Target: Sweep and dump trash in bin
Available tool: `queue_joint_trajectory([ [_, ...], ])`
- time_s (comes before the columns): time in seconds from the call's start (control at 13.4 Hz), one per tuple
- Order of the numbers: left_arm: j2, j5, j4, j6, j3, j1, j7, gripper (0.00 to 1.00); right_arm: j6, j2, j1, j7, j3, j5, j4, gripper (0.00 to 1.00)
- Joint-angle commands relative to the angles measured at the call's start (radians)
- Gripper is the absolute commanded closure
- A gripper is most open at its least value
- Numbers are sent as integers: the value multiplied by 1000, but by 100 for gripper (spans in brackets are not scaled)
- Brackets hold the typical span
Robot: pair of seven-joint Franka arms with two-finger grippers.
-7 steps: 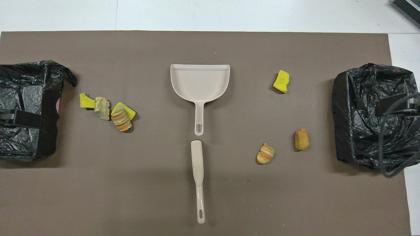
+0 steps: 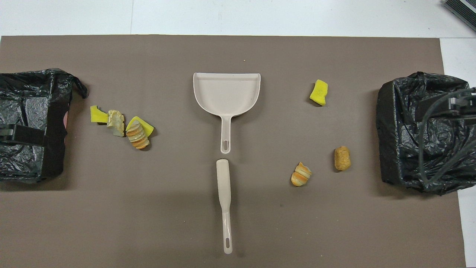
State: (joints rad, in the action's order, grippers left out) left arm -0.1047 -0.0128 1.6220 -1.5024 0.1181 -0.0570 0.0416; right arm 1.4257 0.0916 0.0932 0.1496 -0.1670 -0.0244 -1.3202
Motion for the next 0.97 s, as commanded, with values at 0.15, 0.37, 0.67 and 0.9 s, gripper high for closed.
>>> queue_joint_trajectory([
  [0.15,-84,-4,213,-118,5,126,-37,0,33,-97,5,15,-8,3,-143,0],
  [0.37,-160,-4,353,-165,6,280,-152,0,76,-171,10,11,-5,4,-261,0],
  [0.67,-151,-6,494,-326,6,512,-376,0,79,-176,11,16,-2,4,-270,0],
  [0.9,-66,-6,550,-470,5,646,-532,0,81,-171,22,2,1,4,-263,0],
])
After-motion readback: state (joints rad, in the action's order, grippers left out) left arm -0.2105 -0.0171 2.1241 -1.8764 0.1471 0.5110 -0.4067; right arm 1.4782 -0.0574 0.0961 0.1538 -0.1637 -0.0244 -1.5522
